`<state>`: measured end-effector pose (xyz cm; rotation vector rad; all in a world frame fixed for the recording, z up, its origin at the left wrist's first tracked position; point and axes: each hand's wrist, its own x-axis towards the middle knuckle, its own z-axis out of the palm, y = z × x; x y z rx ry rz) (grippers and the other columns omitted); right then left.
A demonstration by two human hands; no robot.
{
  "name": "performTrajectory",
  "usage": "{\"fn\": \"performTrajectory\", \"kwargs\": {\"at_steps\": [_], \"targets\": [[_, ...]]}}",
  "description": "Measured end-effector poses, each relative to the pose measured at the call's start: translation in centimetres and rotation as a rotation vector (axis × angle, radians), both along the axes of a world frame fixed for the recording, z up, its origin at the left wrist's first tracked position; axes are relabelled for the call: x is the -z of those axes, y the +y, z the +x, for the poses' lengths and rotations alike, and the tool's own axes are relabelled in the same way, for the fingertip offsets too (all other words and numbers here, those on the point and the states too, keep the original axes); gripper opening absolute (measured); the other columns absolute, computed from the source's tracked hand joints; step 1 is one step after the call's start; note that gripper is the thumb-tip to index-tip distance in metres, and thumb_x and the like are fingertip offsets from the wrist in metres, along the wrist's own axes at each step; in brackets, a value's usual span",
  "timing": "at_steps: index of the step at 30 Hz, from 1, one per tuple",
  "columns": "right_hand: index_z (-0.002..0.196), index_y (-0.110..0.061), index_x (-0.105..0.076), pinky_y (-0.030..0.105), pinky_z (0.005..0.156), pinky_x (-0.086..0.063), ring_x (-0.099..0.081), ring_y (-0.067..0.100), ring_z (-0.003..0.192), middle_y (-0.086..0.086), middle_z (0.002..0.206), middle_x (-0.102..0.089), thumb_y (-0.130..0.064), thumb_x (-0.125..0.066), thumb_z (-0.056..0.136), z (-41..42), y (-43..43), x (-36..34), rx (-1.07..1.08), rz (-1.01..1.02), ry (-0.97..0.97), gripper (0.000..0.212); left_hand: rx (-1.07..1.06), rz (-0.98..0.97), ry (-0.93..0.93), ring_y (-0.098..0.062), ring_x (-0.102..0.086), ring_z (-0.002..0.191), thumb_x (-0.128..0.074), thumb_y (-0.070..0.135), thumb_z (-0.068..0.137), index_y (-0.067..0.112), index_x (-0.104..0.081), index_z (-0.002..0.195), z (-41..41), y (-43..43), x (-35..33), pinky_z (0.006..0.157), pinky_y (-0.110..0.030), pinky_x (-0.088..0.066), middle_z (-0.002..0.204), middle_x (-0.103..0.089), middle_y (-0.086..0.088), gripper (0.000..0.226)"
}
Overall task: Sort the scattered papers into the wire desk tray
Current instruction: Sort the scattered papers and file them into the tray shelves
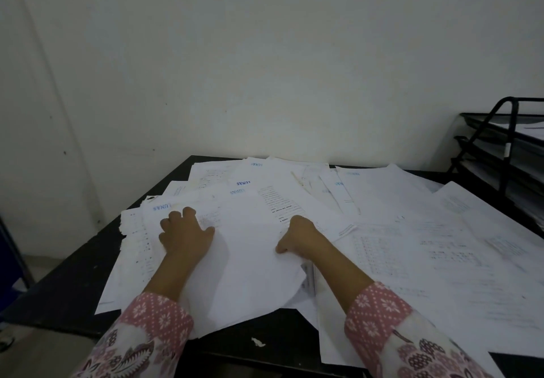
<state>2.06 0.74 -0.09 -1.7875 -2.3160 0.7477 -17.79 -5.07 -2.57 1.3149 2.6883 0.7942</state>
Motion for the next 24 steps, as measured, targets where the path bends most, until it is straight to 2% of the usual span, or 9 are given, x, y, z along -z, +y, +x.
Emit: {"fn": "performTrajectory", "kwargs": {"at_steps": [2,3,6,8,10,12,18,21,24], "targets": [[0.09,-0.007,-0.047,0.022,0.068,-0.042,-0.05,0.02,0.098,0.005,0.094,-0.05,-0.014,-0.067,0.082,0.7,0.5,-0.3,0.029,0.013,0.078,0.023,0.034,0.073,-0.049,-0.032,-0.035,0.124,-0.062,0.036,0.086,0.013,-0.043,0.131,0.2,0.0,-0.1,0.098,-0.043,-0.037,0.135,-0.041,-0.014,0.053],[0.103,-0.006,-0.05,0.023,0.075,-0.043,-0.052,0.022,0.103,0.008,0.105,-0.052,-0.012,-0.064,0.084,1.2,0.9,-0.6,0.059,0.024,0.1,0.025,0.057,0.11,-0.078,-0.031,-0.035,0.125,-0.063,0.034,0.087,0.013,-0.044,0.13,0.3,0.1,-0.1,0.099,-0.043,-0.037,0.135,-0.041,-0.014,0.052],[0.091,-0.007,-0.051,0.024,0.072,-0.042,-0.054,0.022,0.095,0.008,0.096,-0.052,-0.009,-0.054,0.086,3.1,2.7,-1.1,0.137,0.084,0.114,0.006,0.123,0.144,-0.106,-0.03,-0.035,0.126,-0.061,0.032,0.088,0.015,-0.046,0.129,0.8,0.5,-0.1,0.102,-0.042,-0.035,0.136,-0.042,-0.013,0.048],[0.103,-0.007,-0.053,0.029,0.084,-0.043,-0.052,0.027,0.106,0.006,0.102,-0.053,-0.013,-0.05,0.088,4.2,3.8,-1.3,0.203,0.106,0.017,0.017,0.15,0.086,-0.061,-0.029,-0.037,0.126,-0.057,0.035,0.09,0.017,-0.047,0.129,1.2,0.9,0.0,0.102,-0.042,-0.033,0.135,-0.043,-0.01,0.044],[0.121,-0.007,-0.049,0.034,0.099,-0.036,-0.043,0.031,0.122,0.012,0.125,-0.048,-0.02,-0.047,0.089,5.0,4.8,-1.0,0.244,0.118,-0.119,0.034,0.173,0.015,-0.005,-0.028,-0.038,0.126,-0.052,0.039,0.092,0.018,-0.046,0.13,1.7,1.2,0.3,0.103,-0.041,-0.031,0.136,-0.044,-0.009,0.044],[0.126,-0.008,-0.045,0.035,0.101,-0.033,-0.038,0.032,0.124,0.015,0.132,-0.041,-0.022,-0.048,0.09,5.5,5.2,-0.7,0.252,0.096,-0.18,0.039,0.192,-0.017,0.039,-0.027,-0.039,0.125,-0.049,0.04,0.093,0.018,-0.046,0.131,2.2,1.6,0.6,0.102,-0.04,-0.031,0.136,-0.045,-0.007,0.044],[0.12,0.0,-0.042,0.026,0.072,-0.04,-0.05,0.025,0.101,0.015,0.12,-0.048,-0.022,-0.069,0.08,6.2,5.2,-0.5,0.238,0.043,0.054,0.053,0.236,-0.035,0.133,-0.026,-0.041,0.122,-0.045,0.039,0.094,0.018,-0.048,0.128,3.2,2.3,1.3,0.099,-0.037,-0.033,0.132,-0.047,-0.006,0.04],[0.114,-0.001,-0.048,0.025,0.072,-0.041,-0.048,0.02,0.088,0.01,0.105,-0.052,-0.021,-0.071,0.08,6.0,4.8,-0.7,0.209,0.03,0.098,0.046,0.228,-0.057,0.183,-0.026,-0.04,0.121,-0.043,0.04,0.095,0.016,-0.049,0.126,3.4,2.4,1.5,0.098,-0.037,-0.033,0.131,-0.047,-0.005,0.04],[0.111,-0.004,-0.05,0.028,0.086,-0.042,-0.046,0.02,0.093,0.008,0.104,-0.051,-0.021,-0.068,0.082,5.4,4.5,-0.7,0.18,0.042,0.032,0.038,0.22,-0.04,0.161,-0.027,-0.04,0.121,-0.043,0.041,0.094,0.014,-0.048,0.126,3.6,2.6,1.5,0.098,-0.038,-0.032,0.131,-0.048,-0.007,0.042]]}}
